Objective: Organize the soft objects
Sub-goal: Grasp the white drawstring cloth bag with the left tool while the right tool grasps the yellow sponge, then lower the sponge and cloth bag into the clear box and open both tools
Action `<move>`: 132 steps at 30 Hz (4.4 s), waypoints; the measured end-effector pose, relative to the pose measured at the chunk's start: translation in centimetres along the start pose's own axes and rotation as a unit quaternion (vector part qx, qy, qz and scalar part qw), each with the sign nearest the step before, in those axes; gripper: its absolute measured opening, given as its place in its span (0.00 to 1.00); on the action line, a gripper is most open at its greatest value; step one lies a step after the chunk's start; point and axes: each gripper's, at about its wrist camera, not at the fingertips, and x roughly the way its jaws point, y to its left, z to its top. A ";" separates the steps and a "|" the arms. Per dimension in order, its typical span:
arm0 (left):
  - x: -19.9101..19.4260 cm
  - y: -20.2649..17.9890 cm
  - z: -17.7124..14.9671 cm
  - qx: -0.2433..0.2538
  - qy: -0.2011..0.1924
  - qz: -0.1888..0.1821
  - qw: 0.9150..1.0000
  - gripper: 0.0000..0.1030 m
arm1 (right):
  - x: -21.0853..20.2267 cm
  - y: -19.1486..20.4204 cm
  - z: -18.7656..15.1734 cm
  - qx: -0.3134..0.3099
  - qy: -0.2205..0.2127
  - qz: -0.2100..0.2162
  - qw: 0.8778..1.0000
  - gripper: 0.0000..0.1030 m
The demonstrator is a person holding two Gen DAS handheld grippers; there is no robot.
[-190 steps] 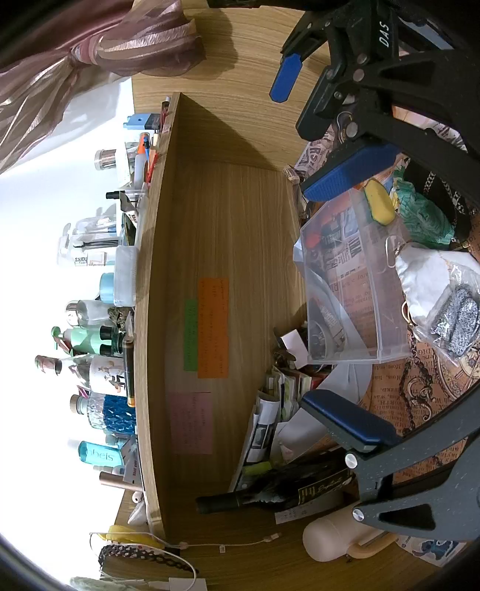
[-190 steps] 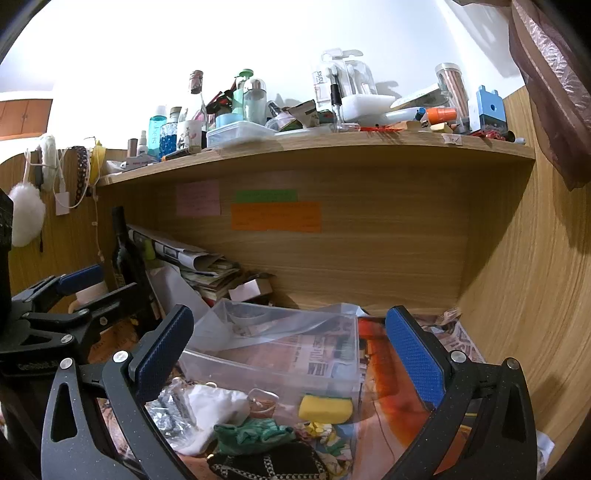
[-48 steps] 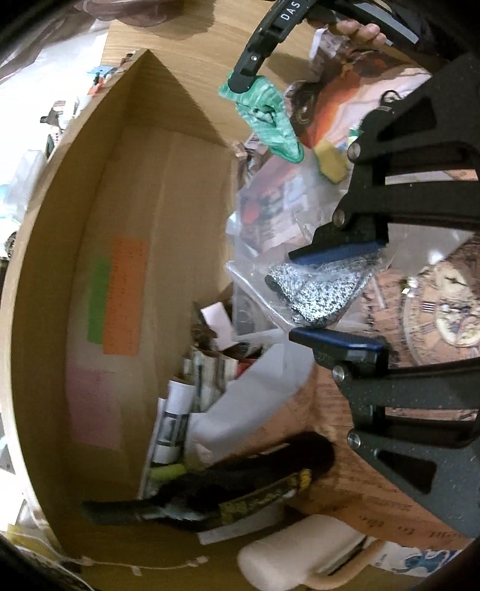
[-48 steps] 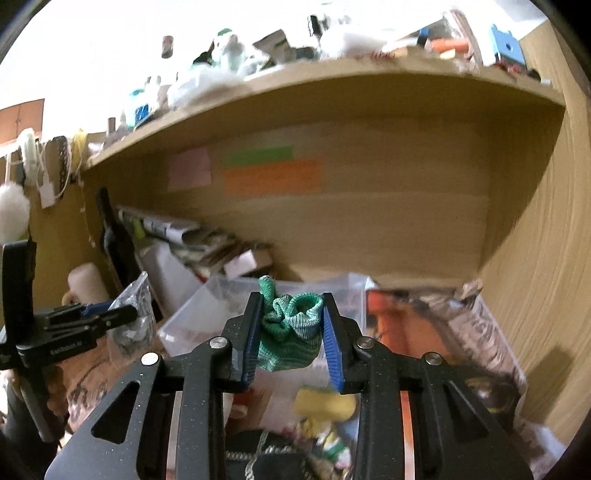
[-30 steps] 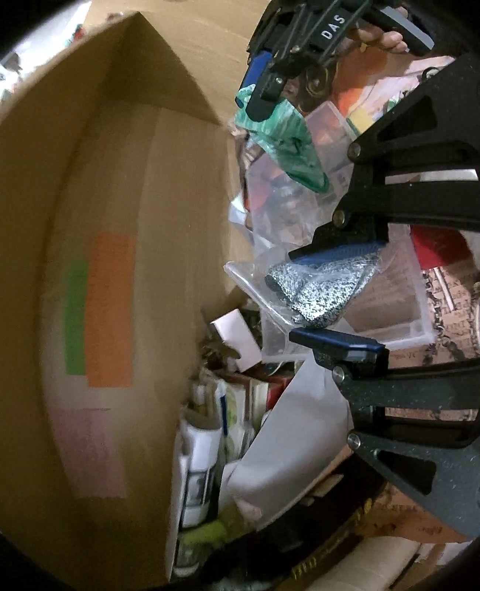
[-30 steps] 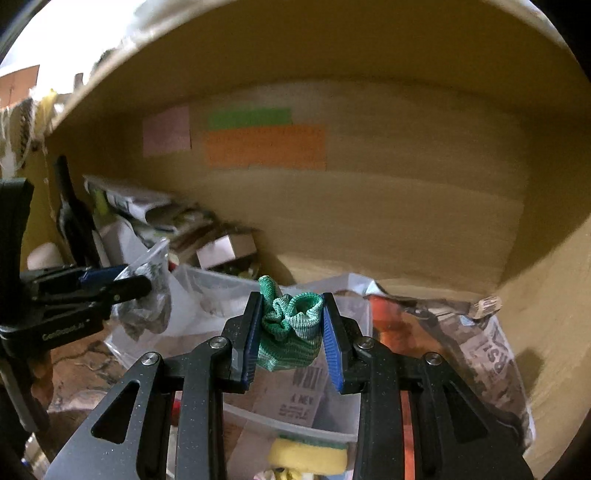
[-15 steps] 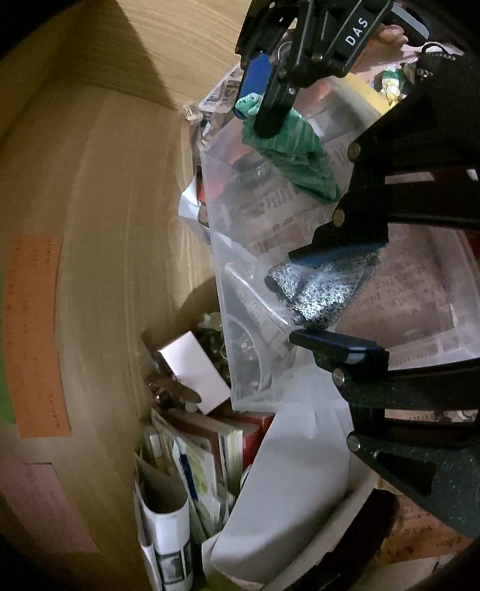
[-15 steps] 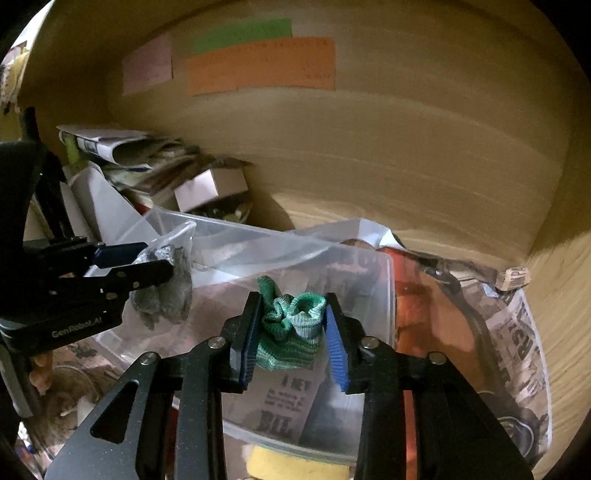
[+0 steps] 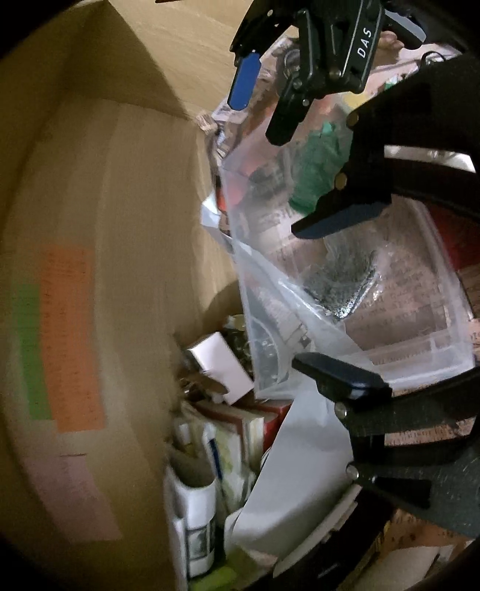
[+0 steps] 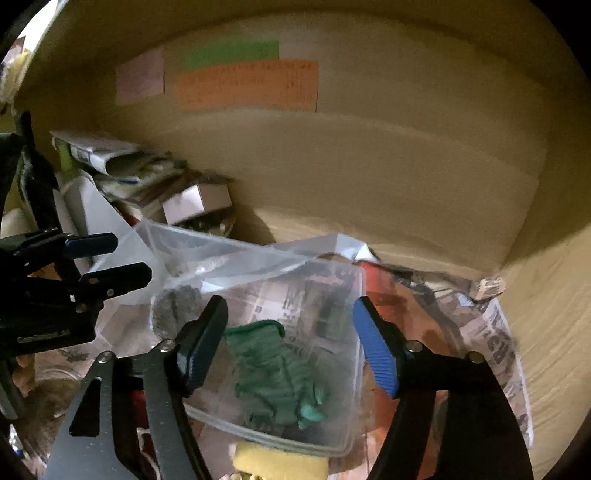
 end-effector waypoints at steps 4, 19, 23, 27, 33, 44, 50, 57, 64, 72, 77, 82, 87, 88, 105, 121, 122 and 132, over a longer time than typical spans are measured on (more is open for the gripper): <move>-2.6 -0.1 -0.2 0.002 -0.024 -0.007 1.000 0.72 | -2.8 0.1 0.1 0.001 -0.029 0.005 1.000 0.70; -7.3 -1.8 -6.0 0.014 -0.016 -0.040 0.999 0.88 | -7.8 -1.0 -4.3 0.020 -0.041 0.008 0.999 0.78; -6.9 -2.6 -7.6 0.016 0.008 -0.057 0.998 0.90 | -7.3 -1.1 -6.0 0.027 -0.015 0.012 0.999 0.78; -6.1 -3.7 -9.2 0.027 0.033 -0.072 0.997 0.90 | -6.5 -1.3 -7.5 0.036 0.012 0.016 0.999 0.78; -4.3 -4.6 -10.5 0.019 0.064 -0.087 0.994 0.90 | -4.3 -1.6 -8.7 0.048 0.050 0.023 0.997 0.78; -2.4 -4.6 -11.5 0.007 0.080 -0.105 0.991 0.54 | -0.5 -2.0 -9.0 0.066 0.095 0.049 0.992 0.78; -3.6 -4.5 -11.5 0.009 0.068 -0.110 0.992 0.34 | 0.0 -2.3 -9.3 0.079 0.104 0.065 0.989 0.55; -6.2 -3.4 -11.2 0.001 0.036 -0.101 0.994 0.30 | -1.3 -1.9 -9.1 0.070 0.082 0.060 0.992 0.50; -9.0 -2.3 -9.8 -0.009 -0.008 -0.088 0.996 0.30 | -4.3 -2.0 -8.6 0.072 0.046 0.060 0.995 0.50; -11.6 -0.9 -6.6 -0.023 -0.068 -0.070 0.995 0.30 | -8.8 -1.0 -6.1 0.056 -0.025 0.064 0.996 0.50; -12.5 -0.4 -4.6 -0.022 -0.104 -0.048 0.993 0.30 | -10.4 -0.1 -3.9 0.040 -0.064 0.072 0.995 0.51; -11.9 0.2 -2.4 -0.023 -0.120 -0.029 0.992 0.30 | -10.0 0.4 -2.1 0.029 -0.079 0.072 0.994 0.51; -9.4 0.9 -0.5 -0.028 -0.113 -0.003 0.993 0.30 | -8.5 0.7 -0.7 0.028 -0.074 0.074 0.994 0.51; -8.8 1.0 -0.1 -0.028 -0.109 0.000 0.994 0.30 | -8.1 0.7 -0.5 0.028 -0.072 0.073 0.994 0.51; 0.3 0.1 0.9 -0.007 -0.041 0.026 0.999 0.30 | 2.1 0.5 -0.6 0.025 0.060 0.081 0.995 0.52; 1.9 -1.0 -0.2 0.005 -0.014 0.033 0.999 0.55 | 3.5 1.3 -0.9 0.002 0.080 0.071 0.994 0.67; 1.6 -1.0 -0.3 0.005 -0.016 0.032 0.999 0.58 | 3.3 1.3 -0.9 0.001 0.077 0.070 0.995 0.67; -3.7 -1.0 -0.3 -0.004 -0.053 0.005 0.999 0.76 | -2.0 0.8 -0.4 -0.002 0.011 0.054 0.998 0.73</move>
